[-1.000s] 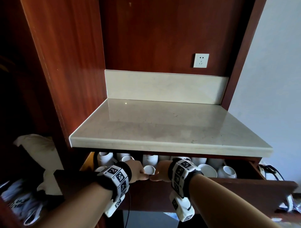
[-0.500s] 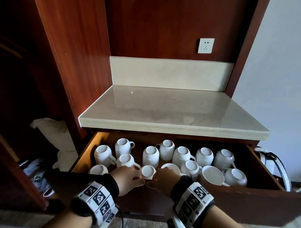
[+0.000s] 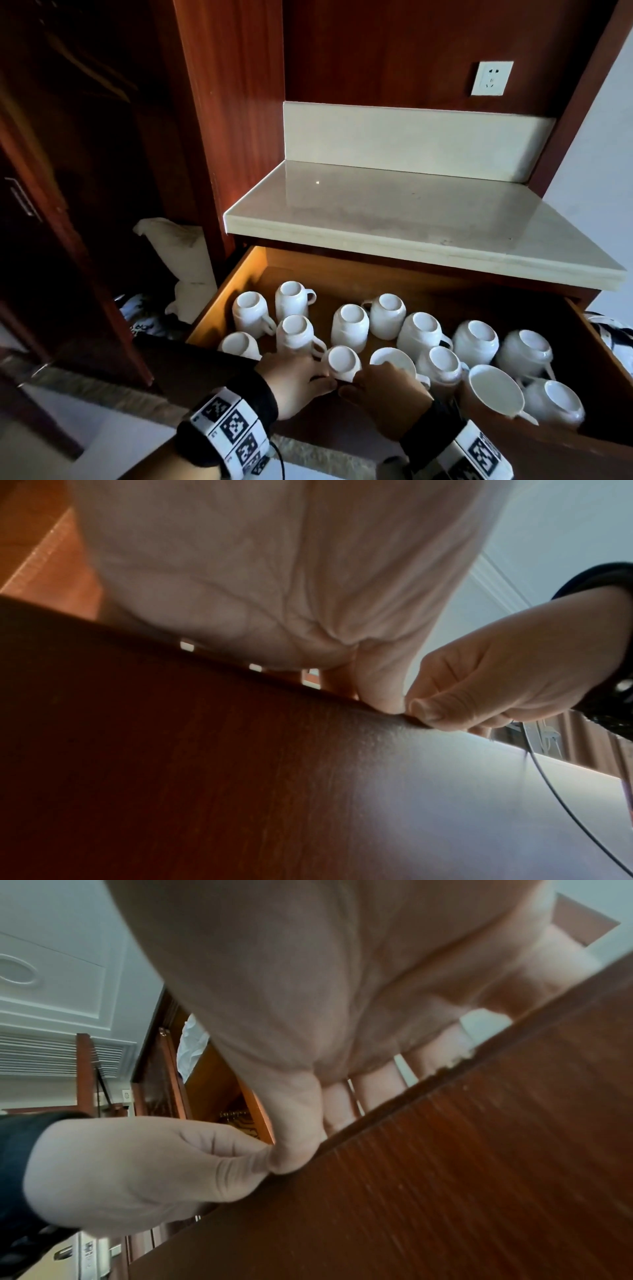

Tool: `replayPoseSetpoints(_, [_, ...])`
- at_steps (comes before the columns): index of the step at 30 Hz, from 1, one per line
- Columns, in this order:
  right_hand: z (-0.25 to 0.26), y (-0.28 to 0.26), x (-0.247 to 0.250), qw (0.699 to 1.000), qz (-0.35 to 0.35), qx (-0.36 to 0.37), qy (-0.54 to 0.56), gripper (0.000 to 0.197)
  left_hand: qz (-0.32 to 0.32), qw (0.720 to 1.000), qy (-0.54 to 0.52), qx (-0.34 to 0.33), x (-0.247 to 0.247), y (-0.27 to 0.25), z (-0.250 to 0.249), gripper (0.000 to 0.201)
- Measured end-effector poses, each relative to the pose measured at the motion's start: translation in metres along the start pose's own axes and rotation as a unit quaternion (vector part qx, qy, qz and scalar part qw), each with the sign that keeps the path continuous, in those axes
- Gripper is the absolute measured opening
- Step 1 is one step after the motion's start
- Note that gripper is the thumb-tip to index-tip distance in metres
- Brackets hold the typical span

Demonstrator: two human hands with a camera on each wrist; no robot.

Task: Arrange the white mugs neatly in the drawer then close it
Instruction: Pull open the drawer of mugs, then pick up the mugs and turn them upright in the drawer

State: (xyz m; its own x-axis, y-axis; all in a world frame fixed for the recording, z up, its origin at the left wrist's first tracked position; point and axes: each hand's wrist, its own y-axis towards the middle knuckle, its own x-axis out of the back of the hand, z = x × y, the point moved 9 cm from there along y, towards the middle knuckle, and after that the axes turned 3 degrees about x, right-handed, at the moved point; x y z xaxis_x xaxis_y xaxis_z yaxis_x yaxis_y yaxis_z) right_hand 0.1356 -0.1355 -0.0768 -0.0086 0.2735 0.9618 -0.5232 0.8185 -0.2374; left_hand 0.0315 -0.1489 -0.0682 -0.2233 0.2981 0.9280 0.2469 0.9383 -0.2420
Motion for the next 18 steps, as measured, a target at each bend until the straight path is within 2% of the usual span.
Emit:
replayPoseSetpoints(6, [0.008,-0.008,-0.012,0.999,0.025,0.009,-0.027,0.05,0.026,1.0,0.006,-0.01,-0.013,-0.01,0.006,0.035])
replayPoseSetpoints(10, [0.015,-0.007,-0.014,0.996,0.072,0.032,-0.035,0.048,0.064,0.997,0.01,-0.035,-0.011,-0.011,0.005,0.038])
replayPoseSetpoints(13, [0.019,-0.001,0.024,0.996,0.077,0.03,-0.02,0.045,0.077,0.997,-0.005,-0.007,0.024,-0.005,0.027,0.037])
replayPoseSetpoints(16, [0.027,0.019,0.093,0.998,0.026,0.044,-0.041,0.041,0.005,0.999,-0.04,0.008,0.093,0.004,0.065,0.037])
replayPoseSetpoints(18, [0.038,0.041,0.13,0.997,-0.008,0.043,-0.06,0.041,-0.023,0.999,-0.015,0.018,0.132,0.012,0.099,0.039])
